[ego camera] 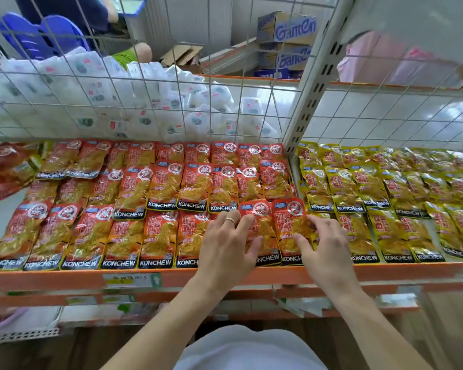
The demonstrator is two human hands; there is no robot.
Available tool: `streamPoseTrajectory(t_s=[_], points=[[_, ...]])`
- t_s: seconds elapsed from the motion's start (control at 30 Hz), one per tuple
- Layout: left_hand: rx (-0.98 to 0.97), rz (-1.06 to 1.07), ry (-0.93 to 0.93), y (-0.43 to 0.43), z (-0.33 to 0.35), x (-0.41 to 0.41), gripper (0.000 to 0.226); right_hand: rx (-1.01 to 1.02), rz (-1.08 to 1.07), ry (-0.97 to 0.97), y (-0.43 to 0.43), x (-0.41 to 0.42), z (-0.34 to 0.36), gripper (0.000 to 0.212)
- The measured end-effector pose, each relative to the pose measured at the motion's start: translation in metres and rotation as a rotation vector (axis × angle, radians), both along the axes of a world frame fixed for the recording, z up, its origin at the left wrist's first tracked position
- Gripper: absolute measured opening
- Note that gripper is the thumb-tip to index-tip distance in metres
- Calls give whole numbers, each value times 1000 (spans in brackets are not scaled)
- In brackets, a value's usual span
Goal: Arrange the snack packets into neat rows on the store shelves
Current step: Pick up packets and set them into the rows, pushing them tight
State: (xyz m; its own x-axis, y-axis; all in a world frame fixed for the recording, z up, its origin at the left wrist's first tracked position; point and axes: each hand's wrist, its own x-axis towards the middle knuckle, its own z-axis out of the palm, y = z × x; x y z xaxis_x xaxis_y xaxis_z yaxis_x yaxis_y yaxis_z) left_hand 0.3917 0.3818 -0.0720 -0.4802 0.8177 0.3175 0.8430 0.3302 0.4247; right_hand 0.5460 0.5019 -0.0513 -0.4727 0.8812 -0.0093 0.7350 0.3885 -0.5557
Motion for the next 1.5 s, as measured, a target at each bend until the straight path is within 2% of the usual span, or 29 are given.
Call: streamPoseTrajectory(t_s=[0.13,0.27,0.4,0.63,0.9,1.03,1.2,1.33,1.5], points=[[-39,-40,82,5,1,4,56,75,51,20,0,2,-1,68],[-208,-75,44,15,3,7,69,150,223,-29,7,-3,-1,74],[-342,-161,48,20,4,6,69,130,324,-103,11,-4,-4,68],[-363,-205,45,15,-3,1,68,148,304,-138,4,0,-9,64],[-257,-133,43,15,-3,6,66,148,312,-110,7,-9,1,62],[-342,-47,55,29,11,-4,76,158,350,-90,20,-34,12,59],[-506,-69,97,52,20,-24,79,121,443,-235,47,-76,20,51],[-541,-102,133,54,20,-28,79,41,494,-436,60,-89,22,52],[-536,-127,137,55,17,-30,76,15,482,-418,58,-78,19,51]])
